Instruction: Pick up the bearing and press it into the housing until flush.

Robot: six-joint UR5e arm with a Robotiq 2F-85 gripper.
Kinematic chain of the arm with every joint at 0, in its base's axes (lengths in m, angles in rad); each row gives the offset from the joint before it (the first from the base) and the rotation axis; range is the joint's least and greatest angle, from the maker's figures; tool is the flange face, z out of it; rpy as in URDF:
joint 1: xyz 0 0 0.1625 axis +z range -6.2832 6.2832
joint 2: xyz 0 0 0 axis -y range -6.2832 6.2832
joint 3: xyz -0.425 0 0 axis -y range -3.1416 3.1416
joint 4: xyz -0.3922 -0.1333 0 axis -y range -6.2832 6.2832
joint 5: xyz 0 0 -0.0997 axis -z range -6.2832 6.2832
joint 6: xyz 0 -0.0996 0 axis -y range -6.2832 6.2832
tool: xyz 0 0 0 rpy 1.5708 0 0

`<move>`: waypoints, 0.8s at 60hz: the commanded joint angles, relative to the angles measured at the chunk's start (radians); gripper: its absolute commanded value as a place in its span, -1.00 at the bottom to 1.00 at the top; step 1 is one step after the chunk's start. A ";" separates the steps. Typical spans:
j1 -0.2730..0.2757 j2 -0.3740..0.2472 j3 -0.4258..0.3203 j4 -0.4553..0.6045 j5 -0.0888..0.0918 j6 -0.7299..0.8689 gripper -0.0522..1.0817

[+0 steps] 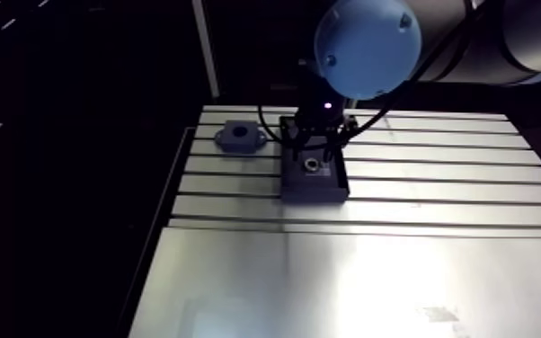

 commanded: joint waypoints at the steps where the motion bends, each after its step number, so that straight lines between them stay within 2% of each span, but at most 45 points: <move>1: 0.000 0.000 0.002 -0.001 -0.001 0.000 -0.24; 48: -0.002 0.010 0.005 -0.001 -0.001 0.003 -0.17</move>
